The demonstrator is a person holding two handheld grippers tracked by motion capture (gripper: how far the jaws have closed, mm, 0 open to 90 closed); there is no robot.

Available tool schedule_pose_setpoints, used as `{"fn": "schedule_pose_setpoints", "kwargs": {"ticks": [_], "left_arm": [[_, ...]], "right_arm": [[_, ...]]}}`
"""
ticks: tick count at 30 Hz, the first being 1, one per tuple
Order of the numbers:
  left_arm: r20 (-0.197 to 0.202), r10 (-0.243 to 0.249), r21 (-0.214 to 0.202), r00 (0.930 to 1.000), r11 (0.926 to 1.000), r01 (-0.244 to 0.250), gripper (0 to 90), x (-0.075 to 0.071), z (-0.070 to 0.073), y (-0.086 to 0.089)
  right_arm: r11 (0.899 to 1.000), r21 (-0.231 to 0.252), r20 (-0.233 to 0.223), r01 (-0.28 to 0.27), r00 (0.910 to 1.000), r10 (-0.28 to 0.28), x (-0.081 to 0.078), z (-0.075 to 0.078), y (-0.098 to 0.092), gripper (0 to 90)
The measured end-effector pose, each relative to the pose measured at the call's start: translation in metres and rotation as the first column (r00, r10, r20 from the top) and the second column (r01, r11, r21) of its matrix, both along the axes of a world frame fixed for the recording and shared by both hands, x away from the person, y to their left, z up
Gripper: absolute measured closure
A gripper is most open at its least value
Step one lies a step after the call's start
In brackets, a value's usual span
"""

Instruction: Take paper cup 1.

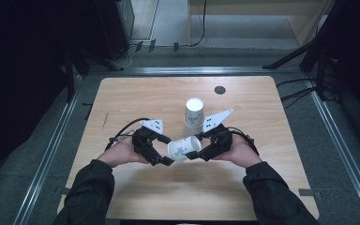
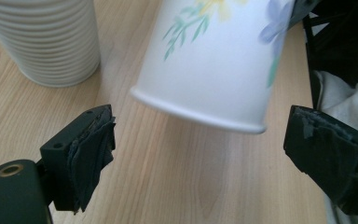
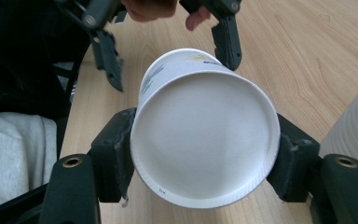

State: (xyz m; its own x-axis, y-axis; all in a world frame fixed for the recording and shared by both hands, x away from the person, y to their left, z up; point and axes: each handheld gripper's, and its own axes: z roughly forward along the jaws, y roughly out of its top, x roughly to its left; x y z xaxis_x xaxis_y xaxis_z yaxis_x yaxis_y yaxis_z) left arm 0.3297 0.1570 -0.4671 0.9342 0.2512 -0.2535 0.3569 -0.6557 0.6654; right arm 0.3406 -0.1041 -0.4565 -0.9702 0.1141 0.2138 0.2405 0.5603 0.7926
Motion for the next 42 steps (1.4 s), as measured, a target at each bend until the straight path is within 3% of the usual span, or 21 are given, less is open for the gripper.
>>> {"fn": "schedule_pose_setpoints", "kwargs": {"ticks": [8, 15, 20, 24, 26, 36, 39, 42], "left_arm": [[0.018, 0.019, -0.043, 0.9997, 0.9989, -0.018, 9.1, -0.003, -0.005, -0.004], [0.005, -0.003, -0.099, 1.0, 0.9951, 0.004, 9.5, -0.003, -0.005, -0.008], [0.011, -0.008, -0.114, 0.9999, 0.9935, 0.01, 12.7, -0.004, -0.006, -0.01], [0.015, -0.009, -0.119, 0.9998, 0.9928, 0.011, 15.2, -0.004, -0.006, -0.011], [0.018, -0.017, -0.119, 0.9997, 0.9926, 0.019, 21.3, -0.004, -0.006, -0.01], [0.041, -0.027, -0.101, 0.9988, 0.9944, 0.031, 23.8, -0.005, -0.004, -0.008], [0.046, -0.029, -0.099, 0.9985, 0.9945, 0.034, 24.0, -0.005, -0.004, -0.008], [0.044, -0.021, -0.094, 0.9988, 0.9952, 0.025, 24.0, -0.005, -0.003, -0.006]], "right_arm": [[1.0, 0.027, -0.009, 0.005, 0.9999, -0.005, 0.0, 0.003, -0.005, 34.7], [0.999, 0.042, -0.028, -0.009, 0.9995, 0.011, 0.0, 0.002, -0.004, 34.7], [0.998, 0.064, -0.049, -0.009, 0.9987, 0.012, 0.0, 0.002, -0.003, 34.7], [0.998, 0.069, -0.062, -0.014, 0.9979, 0.018, 0.0, 0.001, -0.002, 34.7], [0.997, 0.07, -0.067, -0.017, 0.9975, 0.022, 0.0, 0.001, -0.001, 34.8], [0.998, 0.062, -0.063, -0.021, 0.9977, 0.024, -0.001, -0.001, 0.0, 34.2], [0.998, 0.065, -0.088, -0.022, 0.9957, 0.028, 0.0, -0.002, 0.001, 32.4], [0.998, 0.056, -0.074, -0.01, 0.9971, 0.015, 0.0, -0.002, 0.001, 27.4]]}}
